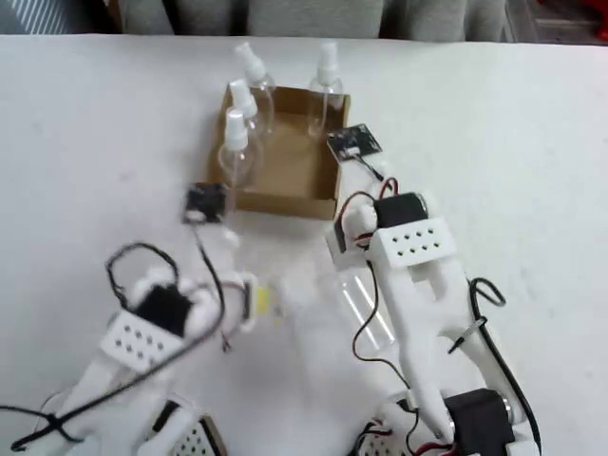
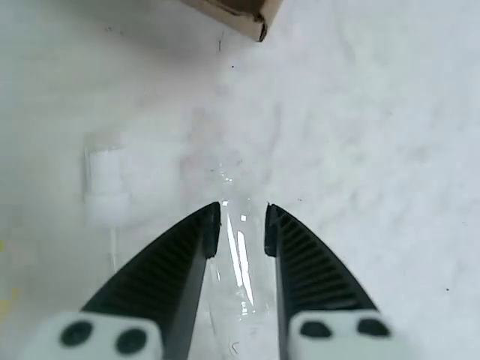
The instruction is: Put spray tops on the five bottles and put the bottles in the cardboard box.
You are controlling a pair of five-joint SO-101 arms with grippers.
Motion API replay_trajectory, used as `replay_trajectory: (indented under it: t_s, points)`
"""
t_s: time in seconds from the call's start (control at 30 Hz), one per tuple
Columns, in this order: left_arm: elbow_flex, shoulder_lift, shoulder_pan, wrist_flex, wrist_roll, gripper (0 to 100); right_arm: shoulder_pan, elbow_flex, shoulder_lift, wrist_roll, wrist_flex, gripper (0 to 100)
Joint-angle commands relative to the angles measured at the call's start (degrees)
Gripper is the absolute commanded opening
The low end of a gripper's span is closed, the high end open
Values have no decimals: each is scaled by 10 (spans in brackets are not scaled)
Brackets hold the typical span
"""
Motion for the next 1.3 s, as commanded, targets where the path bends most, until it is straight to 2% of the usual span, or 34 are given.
replay_trajectory:
  t_s: [0.0,0.07,0.2,0.27,0.33,0.4,0.43,0.63,0.87,1.27]
  points:
    - [46,-92,115,-24,8,202,9,3,-23,6,-15,68]
    - [66,-108,122,-62,21,172,9,4,-23,6,-15,68]
    - [97,-91,123,-146,60,17,9,4,-18,7,-22,68]
    - [104,-77,121,-172,62,59,8,1,-7,8,-23,68]
    - [112,-57,124,-188,67,158,6,-1,7,8,-23,68]
    - [110,-29,124,-202,98,238,5,-1,13,8,-29,68]
    - [108,-10,124,-212,114,247,5,-4,16,8,-32,68]
    - [39,141,118,-247,175,143,6,-12,33,8,-35,68]
    - [-37,291,97,-244,184,194,6,-12,35,8,-35,67]
    - [-45,316,110,-244,181,191,7,-12,35,37,-35,67]
